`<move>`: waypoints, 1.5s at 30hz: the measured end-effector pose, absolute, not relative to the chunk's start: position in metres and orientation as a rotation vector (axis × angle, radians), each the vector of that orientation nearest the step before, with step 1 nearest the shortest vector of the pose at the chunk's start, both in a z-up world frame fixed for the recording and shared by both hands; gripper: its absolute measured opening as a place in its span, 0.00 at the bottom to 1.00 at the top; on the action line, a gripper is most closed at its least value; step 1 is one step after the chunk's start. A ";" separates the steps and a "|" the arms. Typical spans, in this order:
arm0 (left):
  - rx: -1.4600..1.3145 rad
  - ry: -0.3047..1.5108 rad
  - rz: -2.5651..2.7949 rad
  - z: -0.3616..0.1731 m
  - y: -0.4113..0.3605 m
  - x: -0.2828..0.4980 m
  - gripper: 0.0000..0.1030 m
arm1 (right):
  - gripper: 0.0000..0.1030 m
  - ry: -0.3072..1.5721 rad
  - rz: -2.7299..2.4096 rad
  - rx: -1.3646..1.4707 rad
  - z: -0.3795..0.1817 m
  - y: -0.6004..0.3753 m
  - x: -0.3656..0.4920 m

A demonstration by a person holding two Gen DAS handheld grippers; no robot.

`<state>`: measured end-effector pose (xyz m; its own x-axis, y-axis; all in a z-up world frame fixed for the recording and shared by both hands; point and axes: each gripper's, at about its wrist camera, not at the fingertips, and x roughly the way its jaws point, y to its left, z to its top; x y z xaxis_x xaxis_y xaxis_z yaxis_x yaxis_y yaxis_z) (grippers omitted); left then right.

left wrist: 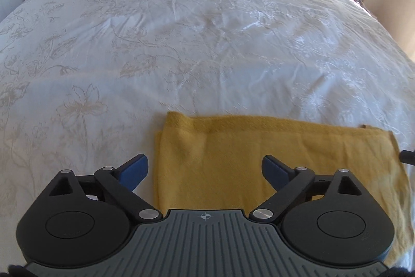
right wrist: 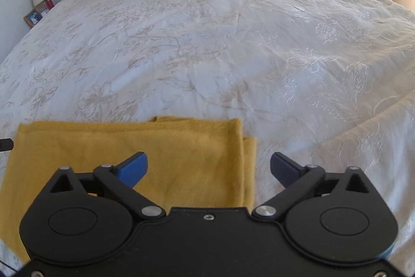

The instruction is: Fold small clothes

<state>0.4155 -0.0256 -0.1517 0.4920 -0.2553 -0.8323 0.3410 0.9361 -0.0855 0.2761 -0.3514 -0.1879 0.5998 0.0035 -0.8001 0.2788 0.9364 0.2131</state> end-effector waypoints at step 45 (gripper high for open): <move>0.114 1.186 -0.452 -0.238 0.056 0.248 1.00 | 0.99 1.121 -0.293 0.570 -0.186 -0.257 0.101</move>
